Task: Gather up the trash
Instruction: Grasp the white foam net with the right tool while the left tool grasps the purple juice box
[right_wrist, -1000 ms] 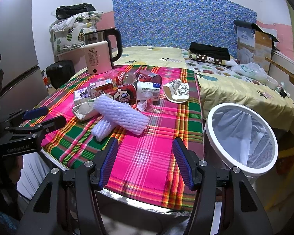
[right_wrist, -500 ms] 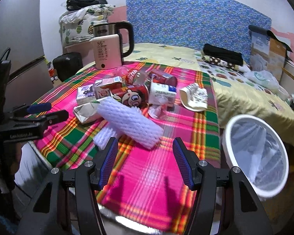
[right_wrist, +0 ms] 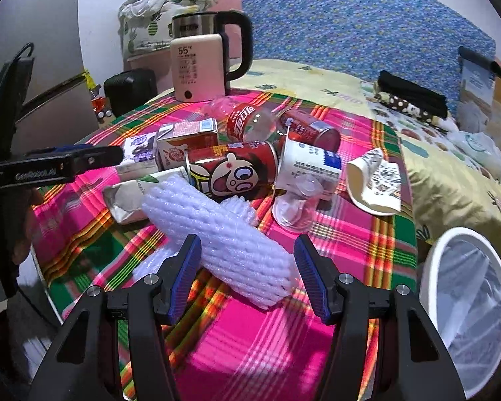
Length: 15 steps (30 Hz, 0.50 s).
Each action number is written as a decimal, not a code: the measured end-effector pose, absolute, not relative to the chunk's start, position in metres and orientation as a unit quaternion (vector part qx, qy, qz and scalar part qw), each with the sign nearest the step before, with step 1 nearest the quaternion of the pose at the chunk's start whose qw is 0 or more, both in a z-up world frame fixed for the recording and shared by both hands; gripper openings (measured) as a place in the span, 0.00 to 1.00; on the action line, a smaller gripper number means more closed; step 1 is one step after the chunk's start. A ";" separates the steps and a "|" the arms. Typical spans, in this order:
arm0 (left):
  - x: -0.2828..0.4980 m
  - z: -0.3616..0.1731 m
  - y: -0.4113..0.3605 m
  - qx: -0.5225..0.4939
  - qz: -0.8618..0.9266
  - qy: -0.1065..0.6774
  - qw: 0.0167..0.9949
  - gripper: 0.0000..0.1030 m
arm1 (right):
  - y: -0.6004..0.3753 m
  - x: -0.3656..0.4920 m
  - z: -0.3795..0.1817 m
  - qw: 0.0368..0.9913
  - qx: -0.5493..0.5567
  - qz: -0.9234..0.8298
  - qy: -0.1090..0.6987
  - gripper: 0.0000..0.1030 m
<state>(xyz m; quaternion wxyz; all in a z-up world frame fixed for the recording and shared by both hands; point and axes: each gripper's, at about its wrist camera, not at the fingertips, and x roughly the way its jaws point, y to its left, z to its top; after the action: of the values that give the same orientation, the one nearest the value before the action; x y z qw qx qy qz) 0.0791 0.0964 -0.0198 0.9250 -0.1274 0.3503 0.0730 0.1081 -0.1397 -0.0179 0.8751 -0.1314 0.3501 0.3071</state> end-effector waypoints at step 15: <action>0.115 -0.042 0.094 -0.159 0.116 0.396 0.897 0.81 | -0.146 0.111 -0.020 0.857 -0.105 0.334 0.378 0.19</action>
<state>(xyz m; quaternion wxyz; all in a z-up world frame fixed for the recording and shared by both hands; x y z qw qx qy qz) 0.1153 0.0941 -0.0425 0.8970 -0.1585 0.3960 0.1157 0.1109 -0.1465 -0.0198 0.8570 -0.1055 0.3776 0.3344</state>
